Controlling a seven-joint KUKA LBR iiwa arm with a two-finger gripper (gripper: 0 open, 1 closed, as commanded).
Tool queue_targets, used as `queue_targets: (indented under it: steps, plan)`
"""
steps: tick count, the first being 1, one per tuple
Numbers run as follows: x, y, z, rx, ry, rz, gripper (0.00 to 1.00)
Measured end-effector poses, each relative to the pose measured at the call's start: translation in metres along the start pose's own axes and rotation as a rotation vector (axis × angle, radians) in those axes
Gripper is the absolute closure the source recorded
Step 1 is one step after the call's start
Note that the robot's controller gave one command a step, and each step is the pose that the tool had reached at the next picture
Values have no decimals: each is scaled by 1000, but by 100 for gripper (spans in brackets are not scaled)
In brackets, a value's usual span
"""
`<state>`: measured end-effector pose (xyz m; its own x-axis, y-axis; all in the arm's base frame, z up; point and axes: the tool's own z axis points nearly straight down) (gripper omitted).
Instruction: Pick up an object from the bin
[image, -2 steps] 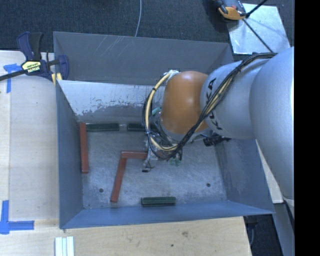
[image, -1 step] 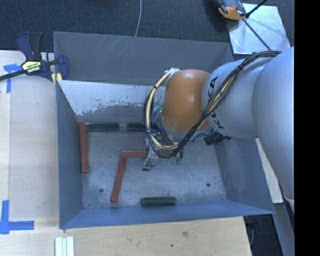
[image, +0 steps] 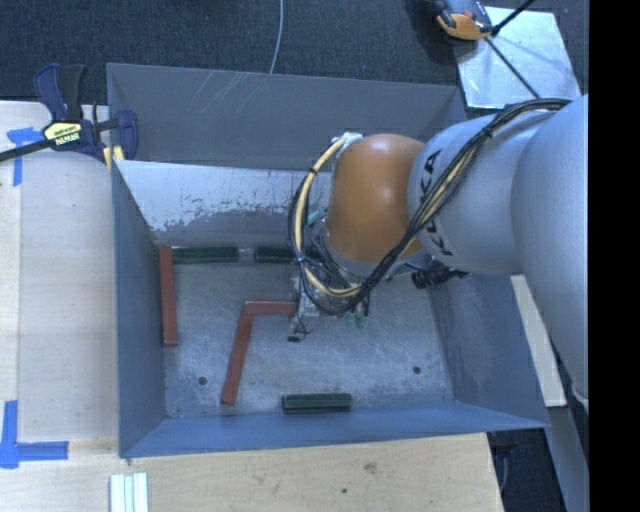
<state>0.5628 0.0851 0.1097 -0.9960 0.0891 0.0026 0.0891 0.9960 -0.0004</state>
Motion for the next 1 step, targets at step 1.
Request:
queue_targets:
  steps: [1]
  plan:
    - [1, 0, -22, 0, 3, 0, 100]
